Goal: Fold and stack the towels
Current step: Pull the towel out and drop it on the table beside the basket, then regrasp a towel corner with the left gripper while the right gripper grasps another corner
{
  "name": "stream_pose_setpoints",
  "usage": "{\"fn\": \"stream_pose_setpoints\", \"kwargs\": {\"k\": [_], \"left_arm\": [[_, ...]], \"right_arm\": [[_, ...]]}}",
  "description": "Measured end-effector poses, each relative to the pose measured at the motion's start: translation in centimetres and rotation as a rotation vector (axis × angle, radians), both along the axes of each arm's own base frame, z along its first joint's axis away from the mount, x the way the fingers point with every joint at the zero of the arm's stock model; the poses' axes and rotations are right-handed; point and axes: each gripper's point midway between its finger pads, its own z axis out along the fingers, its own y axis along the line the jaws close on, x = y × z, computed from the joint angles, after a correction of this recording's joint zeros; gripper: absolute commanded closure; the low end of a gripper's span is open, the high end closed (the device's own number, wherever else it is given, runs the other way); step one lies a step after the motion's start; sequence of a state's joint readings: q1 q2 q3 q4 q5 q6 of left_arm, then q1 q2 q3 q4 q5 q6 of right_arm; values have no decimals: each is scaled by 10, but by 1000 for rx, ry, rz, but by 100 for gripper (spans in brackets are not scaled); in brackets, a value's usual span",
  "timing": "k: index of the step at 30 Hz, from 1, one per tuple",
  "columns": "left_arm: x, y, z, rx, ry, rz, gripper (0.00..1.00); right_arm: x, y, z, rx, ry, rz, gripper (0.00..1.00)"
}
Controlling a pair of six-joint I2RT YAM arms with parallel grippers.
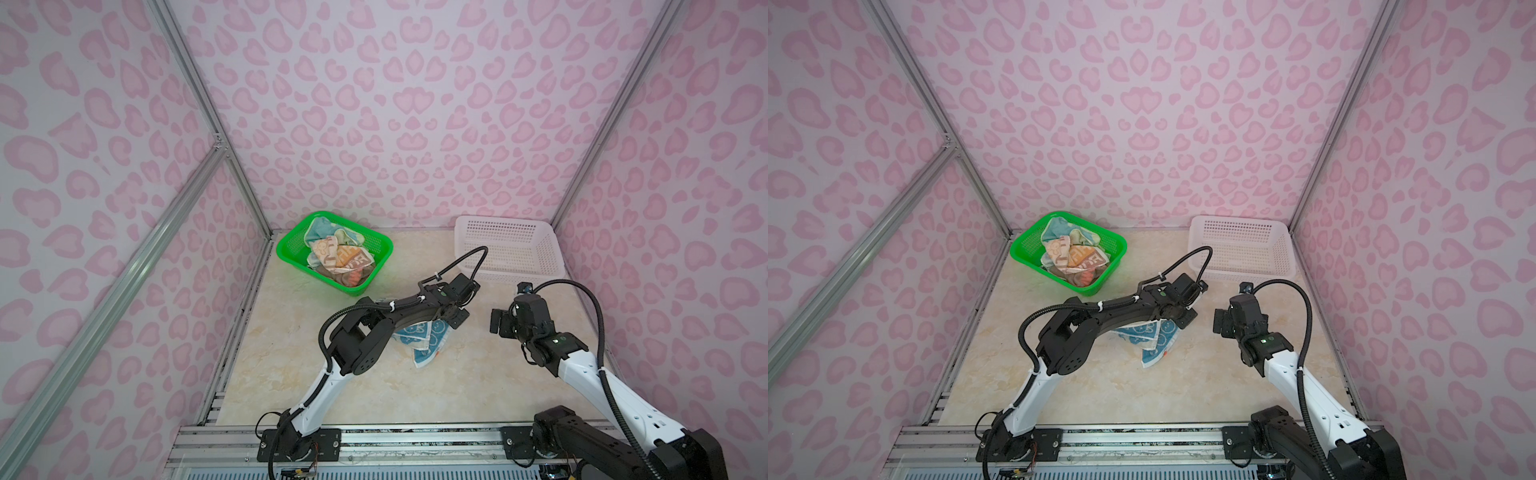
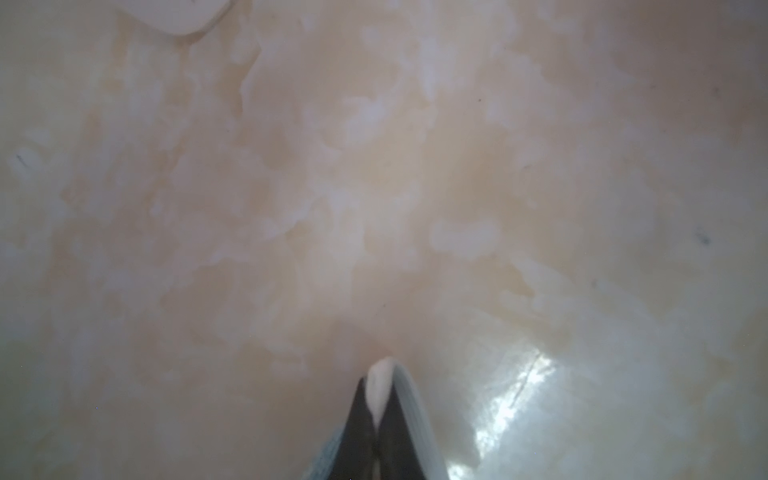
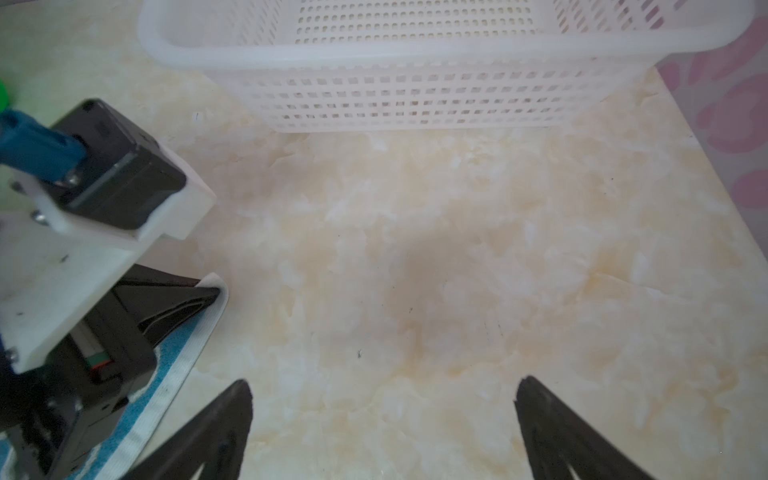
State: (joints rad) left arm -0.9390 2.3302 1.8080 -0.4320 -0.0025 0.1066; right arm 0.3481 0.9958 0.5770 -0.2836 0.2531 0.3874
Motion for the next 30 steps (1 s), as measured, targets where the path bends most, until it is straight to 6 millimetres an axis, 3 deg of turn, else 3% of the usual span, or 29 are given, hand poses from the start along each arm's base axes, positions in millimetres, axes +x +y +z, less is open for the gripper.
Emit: {"fn": "stream_pose_setpoints", "kwargs": {"k": [4,10,15,18,23,25,26,30], "left_arm": [[0,4,1,-1,2,20,97],[-4,26,11,2,5,99,97],[0,51,41,-42,-3,204,97],[3,65,80,-100,-38,262,97],[-4,91,186,-291,-150,316,97],[-4,97,212,-352,-190,329,97],[-5,100,213,-361,-200,334,97],[-11,115,187,-297,-163,357,97]], "right_arm": [[1,3,-2,5,2,19,2],[4,20,-7,34,2,109,5],[7,43,-2,114,-35,207,3],[1,62,-7,172,-55,281,3],[-9,102,-7,227,-100,417,6],[-12,115,-7,237,-111,460,7],[-13,122,-7,244,-116,483,11],[-11,138,-7,267,-136,532,15]]}}
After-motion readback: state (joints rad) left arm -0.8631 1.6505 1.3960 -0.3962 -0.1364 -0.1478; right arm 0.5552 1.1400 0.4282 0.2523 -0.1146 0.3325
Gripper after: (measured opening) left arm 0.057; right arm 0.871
